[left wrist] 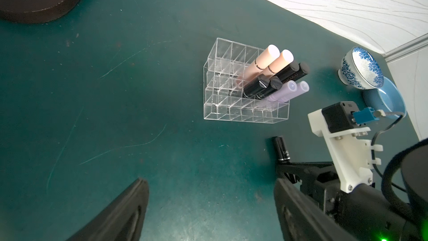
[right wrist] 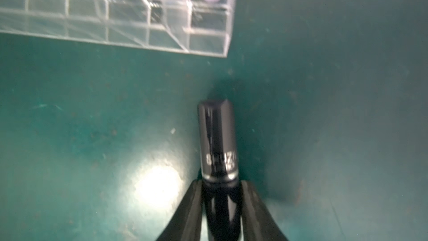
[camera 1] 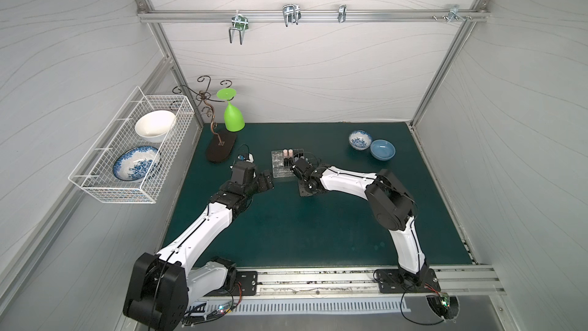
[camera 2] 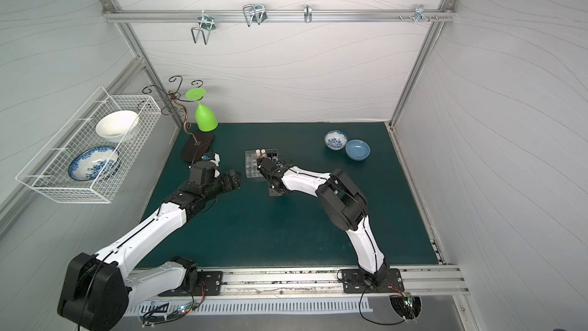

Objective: Arrange the lipsticks in the organizer
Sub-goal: Pick up the lipstick at the center of the board, then place the lipstick at the center of the board.

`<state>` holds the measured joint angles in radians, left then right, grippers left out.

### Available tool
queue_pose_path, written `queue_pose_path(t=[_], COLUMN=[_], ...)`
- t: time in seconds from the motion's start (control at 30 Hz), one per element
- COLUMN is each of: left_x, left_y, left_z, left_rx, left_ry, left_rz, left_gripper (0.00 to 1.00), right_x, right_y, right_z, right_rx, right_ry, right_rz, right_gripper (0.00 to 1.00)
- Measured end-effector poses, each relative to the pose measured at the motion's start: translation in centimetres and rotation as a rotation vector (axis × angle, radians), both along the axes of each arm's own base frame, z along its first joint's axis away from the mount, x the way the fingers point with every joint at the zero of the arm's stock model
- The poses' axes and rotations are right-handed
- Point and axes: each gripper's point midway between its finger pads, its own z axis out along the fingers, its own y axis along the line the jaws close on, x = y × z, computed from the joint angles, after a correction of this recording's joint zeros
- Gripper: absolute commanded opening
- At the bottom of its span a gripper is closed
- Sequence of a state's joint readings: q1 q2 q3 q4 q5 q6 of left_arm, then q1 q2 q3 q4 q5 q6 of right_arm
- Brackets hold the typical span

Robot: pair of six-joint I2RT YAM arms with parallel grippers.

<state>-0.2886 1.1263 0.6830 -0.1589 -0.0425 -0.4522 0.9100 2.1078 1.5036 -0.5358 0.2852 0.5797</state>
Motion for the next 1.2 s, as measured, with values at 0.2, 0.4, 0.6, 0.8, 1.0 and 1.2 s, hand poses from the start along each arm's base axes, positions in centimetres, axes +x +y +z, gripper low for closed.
queue_pose_path(t=[0.2,0.4,0.6,0.8,1.0,1.2], left_x=[0.0,-0.3,-0.4,-0.8,-1.1,-1.0], left_y=[-0.6,-0.9,-1.8,-1.8,-2.6,-4.0], left_z=[0.1,0.2,0.7,2.2,3.2,2.9], left_rx=[-0.031,-0.070,-0.121,-0.134,-0.170,-0.220], left_ry=[0.000,-0.005,-0.023,-0.065,-0.088,-0.073], left_rz=[-0.017,-0.021,-0.047,-0.058,-0.101,-0.165], left_gripper=[0.88,0.86,0.85,0.85,0.86,0.86], right_x=[-1.9,-3.8,-5.2,-5.1,-5.5,-5.8], right_y=[-1.7,-3.1,-3.4,-4.6,-4.0,-3.7], right_z=[0.1,0.6,3.5,7.0,8.2,7.8], right_rx=[0.039,0.107,0.254,0.532,0.665,0.603], right_ry=[0.056,0.117,0.137,0.166,0.206,0.185], right_rz=[0.020,0.081,0.184,0.215,0.268,0.284], right_gripper=[0.25,0.25,0.25,0.23,0.25,0.26])
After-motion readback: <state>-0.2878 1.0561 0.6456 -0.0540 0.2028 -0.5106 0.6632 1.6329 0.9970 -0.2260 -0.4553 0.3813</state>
